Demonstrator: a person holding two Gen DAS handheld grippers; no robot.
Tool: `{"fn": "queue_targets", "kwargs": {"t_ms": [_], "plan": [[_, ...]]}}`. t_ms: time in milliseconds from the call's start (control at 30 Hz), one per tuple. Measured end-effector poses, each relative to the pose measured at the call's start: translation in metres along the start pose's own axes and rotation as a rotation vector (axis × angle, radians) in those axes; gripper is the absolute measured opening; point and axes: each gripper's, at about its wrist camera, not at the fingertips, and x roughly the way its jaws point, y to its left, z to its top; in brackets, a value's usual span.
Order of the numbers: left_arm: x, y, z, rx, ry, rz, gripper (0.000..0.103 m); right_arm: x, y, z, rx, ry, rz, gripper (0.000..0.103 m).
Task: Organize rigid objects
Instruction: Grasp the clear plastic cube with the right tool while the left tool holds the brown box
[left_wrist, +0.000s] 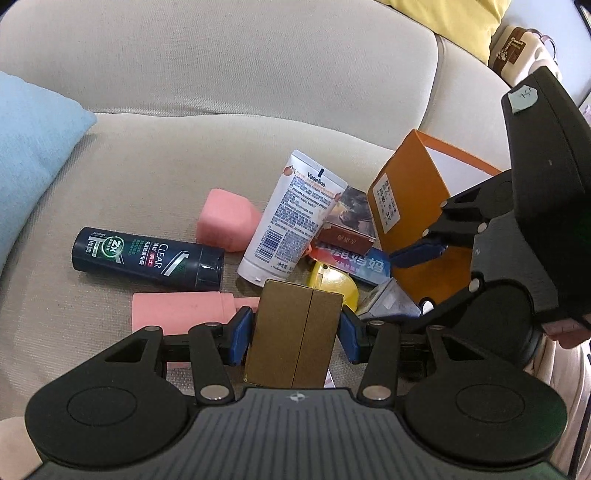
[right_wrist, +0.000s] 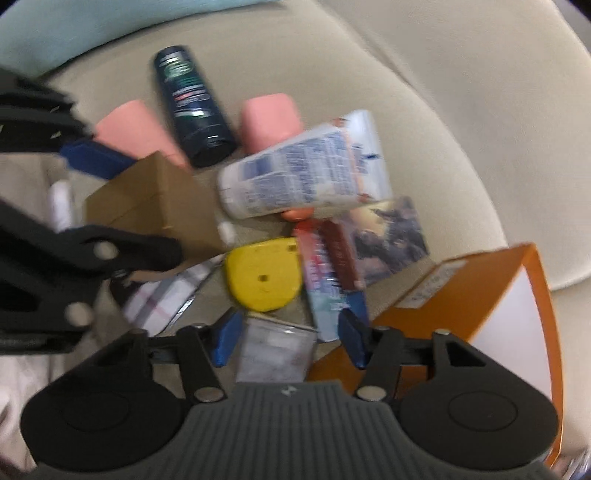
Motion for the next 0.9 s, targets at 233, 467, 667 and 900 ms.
{"fn": "queue_targets", "kwargs": {"t_ms": [233, 467, 667, 900], "plan": [[-0.002, 0.000, -0.002, 0.002, -0.004, -0.008, 0.056, 0.019, -0.002, 0.008, -0.012, 0.156, 0.029, 0.057], [-0.007, 0.001, -0.003, 0.005, -0.013, -0.004, 0.056, 0.022, -0.004, 0.011, 0.024, 0.204, 0.066, 0.051], [-0.019, -0.005, -0.005, 0.030, -0.034, 0.009, 0.056, -0.009, -0.001, -0.001, 0.037, 0.113, 0.054, 0.051], [-0.042, -0.035, 0.007, 0.138, -0.085, 0.032, 0.056, -0.073, -0.011, -0.016, 0.100, -0.076, 0.050, 0.051]]}}
